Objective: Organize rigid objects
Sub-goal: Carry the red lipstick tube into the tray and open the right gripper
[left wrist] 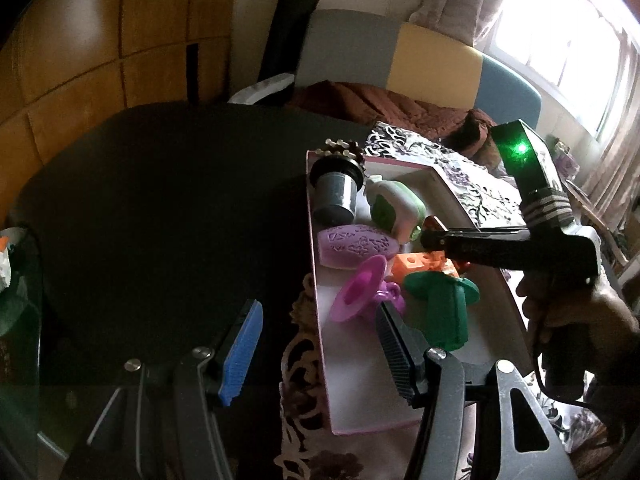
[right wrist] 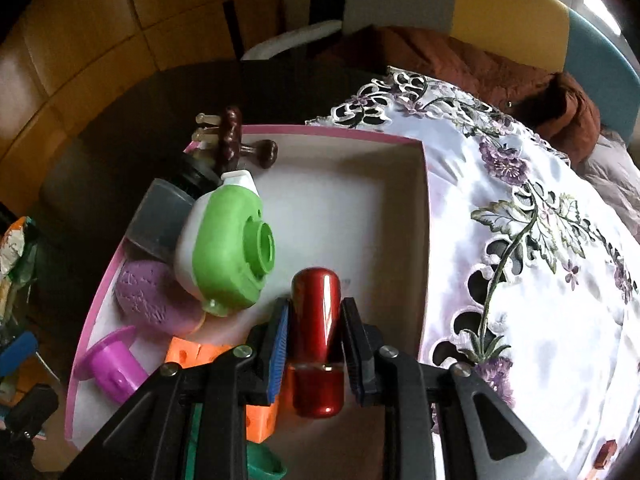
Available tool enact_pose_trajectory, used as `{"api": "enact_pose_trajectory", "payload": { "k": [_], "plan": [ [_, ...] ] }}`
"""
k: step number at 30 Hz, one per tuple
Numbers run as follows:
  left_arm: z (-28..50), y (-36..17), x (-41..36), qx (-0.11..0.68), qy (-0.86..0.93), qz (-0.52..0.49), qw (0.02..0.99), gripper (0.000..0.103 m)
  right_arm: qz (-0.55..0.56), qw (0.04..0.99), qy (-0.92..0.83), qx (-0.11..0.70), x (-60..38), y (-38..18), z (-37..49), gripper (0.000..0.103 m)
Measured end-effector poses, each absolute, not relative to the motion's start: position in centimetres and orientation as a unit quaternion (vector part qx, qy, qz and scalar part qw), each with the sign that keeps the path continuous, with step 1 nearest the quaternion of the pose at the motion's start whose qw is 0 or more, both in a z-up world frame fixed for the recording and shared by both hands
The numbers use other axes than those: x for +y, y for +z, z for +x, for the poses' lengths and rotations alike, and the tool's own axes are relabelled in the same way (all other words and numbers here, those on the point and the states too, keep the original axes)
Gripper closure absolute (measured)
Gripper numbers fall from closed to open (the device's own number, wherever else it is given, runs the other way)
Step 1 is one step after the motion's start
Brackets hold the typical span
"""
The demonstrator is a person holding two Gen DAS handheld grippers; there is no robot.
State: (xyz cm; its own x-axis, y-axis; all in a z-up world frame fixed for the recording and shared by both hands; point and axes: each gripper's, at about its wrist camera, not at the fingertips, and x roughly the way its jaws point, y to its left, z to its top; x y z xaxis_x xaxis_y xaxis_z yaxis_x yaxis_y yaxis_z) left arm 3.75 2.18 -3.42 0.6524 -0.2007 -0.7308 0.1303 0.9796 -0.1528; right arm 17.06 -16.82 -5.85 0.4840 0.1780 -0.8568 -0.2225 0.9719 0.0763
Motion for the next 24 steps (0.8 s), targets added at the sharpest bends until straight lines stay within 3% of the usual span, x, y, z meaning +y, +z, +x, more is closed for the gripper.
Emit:
{"api": "enact_pose_trajectory", "payload": {
  "k": [24],
  "plan": [
    [3.3, -2.9, 2.2, 0.399, -0.087, -0.039, 0.912, 0.043, 0.027, 0.866, 0.102, 0.488, -18.4, -4.8, 15.3, 0.066]
  ]
}}
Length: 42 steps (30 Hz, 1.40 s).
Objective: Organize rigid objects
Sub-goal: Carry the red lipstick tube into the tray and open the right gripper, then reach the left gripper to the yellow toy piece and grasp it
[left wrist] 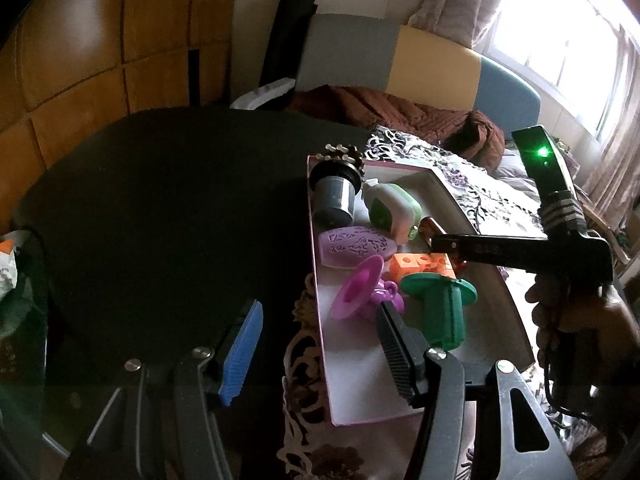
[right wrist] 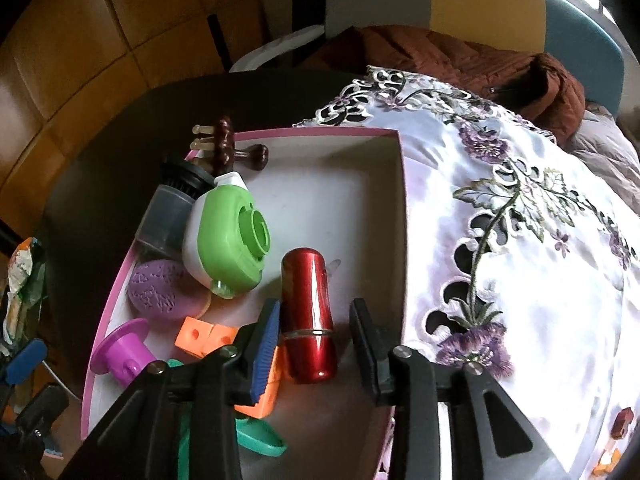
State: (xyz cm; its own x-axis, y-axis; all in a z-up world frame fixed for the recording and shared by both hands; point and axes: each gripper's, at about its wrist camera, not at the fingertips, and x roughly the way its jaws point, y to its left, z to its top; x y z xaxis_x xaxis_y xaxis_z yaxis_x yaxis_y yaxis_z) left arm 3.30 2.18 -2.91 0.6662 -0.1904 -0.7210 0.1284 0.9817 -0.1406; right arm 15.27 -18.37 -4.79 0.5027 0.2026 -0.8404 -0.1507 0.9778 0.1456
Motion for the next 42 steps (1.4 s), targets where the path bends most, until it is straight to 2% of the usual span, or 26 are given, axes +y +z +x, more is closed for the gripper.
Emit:
{"api": "enact_pose_trajectory", "payload": {
  "k": [23, 34, 42],
  "plan": [
    [1.8, -1.7, 0.0, 0.386, -0.104, -0.009, 0.917, 0.043, 0.051, 0.9, 0.079, 0.425, -22.9, -0.9, 10.3, 0.063],
    [1.6, -1.2, -2.6, 0.381, -0.132, 0.019, 0.915, 0.043, 0.076, 0.912, -0.005, 0.404, -32.8, 1.0, 7.4, 0.063],
    [1.5, -0.9, -5.2, 0.378, -0.161, 0.042, 0.911, 0.043, 0.134, 0.906, -0.101, 0.389, -42.4, 1.5, 4.4, 0.063]
  ]
}}
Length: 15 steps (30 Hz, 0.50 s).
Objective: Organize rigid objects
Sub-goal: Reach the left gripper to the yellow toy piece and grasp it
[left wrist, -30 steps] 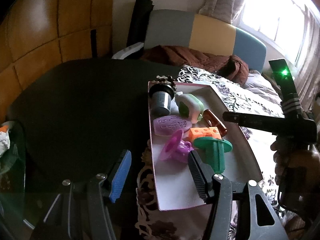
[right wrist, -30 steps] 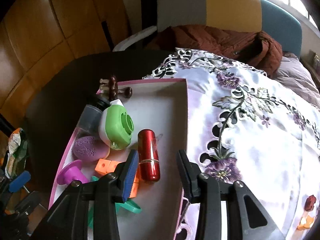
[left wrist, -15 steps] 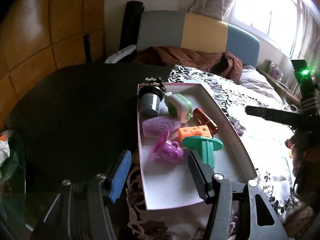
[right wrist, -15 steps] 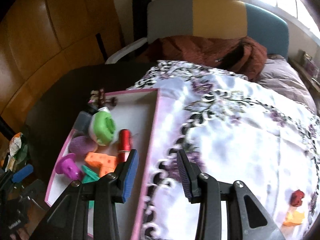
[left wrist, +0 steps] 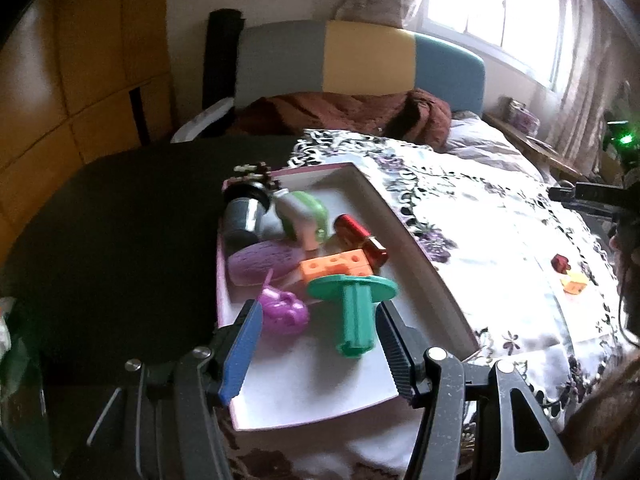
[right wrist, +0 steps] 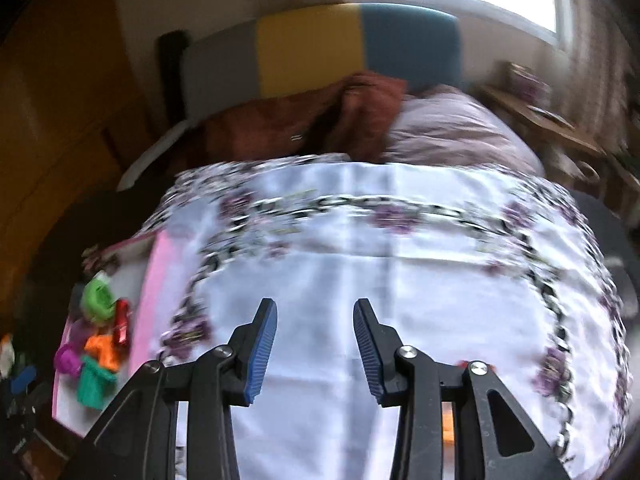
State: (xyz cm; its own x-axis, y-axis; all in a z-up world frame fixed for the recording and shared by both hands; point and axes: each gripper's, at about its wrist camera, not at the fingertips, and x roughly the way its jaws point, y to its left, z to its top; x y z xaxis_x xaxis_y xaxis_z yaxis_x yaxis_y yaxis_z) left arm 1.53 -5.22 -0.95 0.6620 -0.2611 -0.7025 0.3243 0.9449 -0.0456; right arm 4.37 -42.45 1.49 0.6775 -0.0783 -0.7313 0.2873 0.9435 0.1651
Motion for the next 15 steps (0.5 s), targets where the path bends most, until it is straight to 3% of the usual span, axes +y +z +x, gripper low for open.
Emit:
{"api": "enact_pose_trajectory", "payload": {
  "k": [5, 15],
  "plan": [
    [1.5, -0.4, -7.3, 0.371, -0.184, 0.058, 0.908, 0.043, 0.174, 0.896, -0.184, 0.365, -48.7, 1.3, 1.8, 0.063],
    [1.4, 0.5, -15.3, 0.363, -0.273, 0.098, 0.885, 0.043, 0.355, 0.84, -0.298, 0.281, -57.5, -0.7, -4.4, 0.063]
  ]
}}
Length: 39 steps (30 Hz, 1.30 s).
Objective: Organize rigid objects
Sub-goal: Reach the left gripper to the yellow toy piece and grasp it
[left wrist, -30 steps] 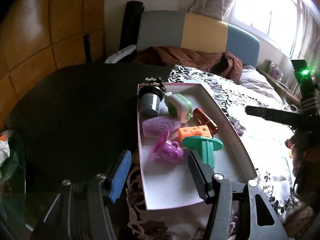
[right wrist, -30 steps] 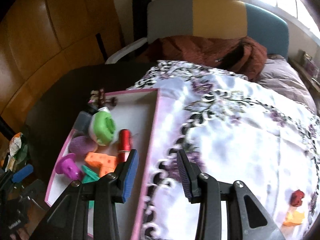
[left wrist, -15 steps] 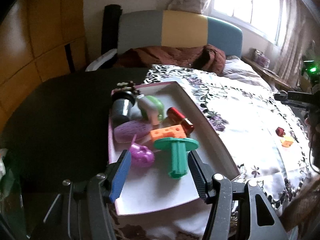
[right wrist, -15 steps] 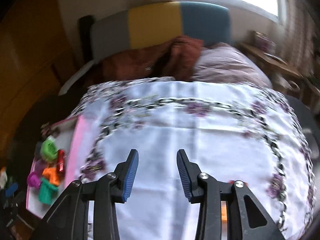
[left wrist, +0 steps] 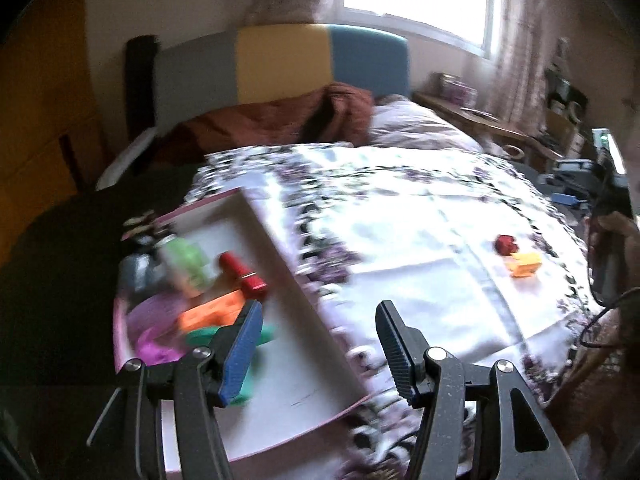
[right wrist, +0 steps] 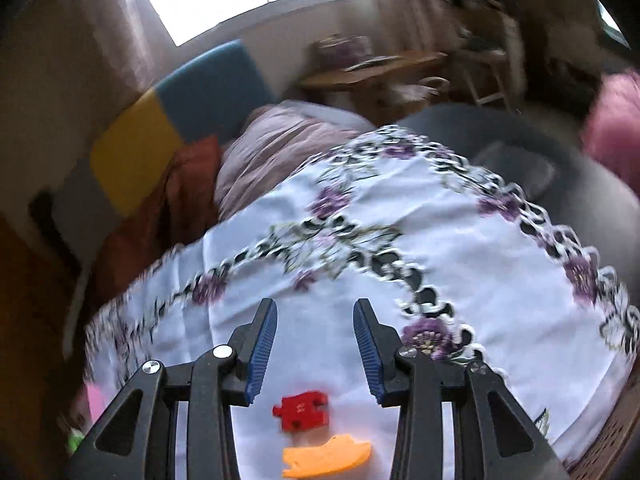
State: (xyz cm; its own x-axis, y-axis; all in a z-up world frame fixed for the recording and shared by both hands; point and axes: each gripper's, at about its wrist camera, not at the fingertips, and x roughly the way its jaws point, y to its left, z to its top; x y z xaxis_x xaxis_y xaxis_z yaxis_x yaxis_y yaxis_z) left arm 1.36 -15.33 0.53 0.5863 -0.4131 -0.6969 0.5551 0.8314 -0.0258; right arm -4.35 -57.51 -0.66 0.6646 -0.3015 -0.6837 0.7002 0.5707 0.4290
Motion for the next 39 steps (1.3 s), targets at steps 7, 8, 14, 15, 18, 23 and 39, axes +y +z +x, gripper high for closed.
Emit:
{"api": "enact_pose_trajectory", "payload": {
  "k": [7, 8, 14, 15, 18, 23, 39],
  "plan": [
    [1.7, -0.7, -22.3, 0.401, -0.339, 0.109, 0.844, 0.043, 0.405, 0.822, -0.288, 0.278, -58.4, -1.8, -5.0, 0.063],
    [1.8, -0.9, -23.0, 0.407, -0.347, 0.112, 0.837, 0.043, 0.409, 0.82, -0.288, 0.277, -58.5, -1.8, -5.1, 0.063],
    [1.6, -2.5, -27.9, 0.446, -0.42, 0.111, 0.783, 0.043, 0.448, 0.804, -0.295, 0.256, -59.6, -2.2, -6.5, 0.063],
    [1.5, -2.7, -28.8, 0.451, -0.44, 0.107, 0.769, 0.043, 0.452, 0.802, -0.298, 0.252, -59.8, -2.2, -6.7, 0.063],
    [1.1, -3.1, -30.9, 0.444, -0.467, 0.121, 0.755, 0.043, 0.464, 0.798, -0.302, 0.237, -60.1, -2.1, -7.4, 0.06],
    [0.6, -3.7, -35.1, 0.441, -0.513, 0.135, 0.724, 0.044, 0.474, 0.795, -0.304, 0.224, -60.4, -2.0, -7.9, 0.06],
    [-0.9, -5.8, -43.6, 0.372, -0.565, 0.222, 0.703, 0.03, 0.502, 0.789, -0.296, 0.195, -61.1, -2.0, -9.1, 0.059]
  ]
}}
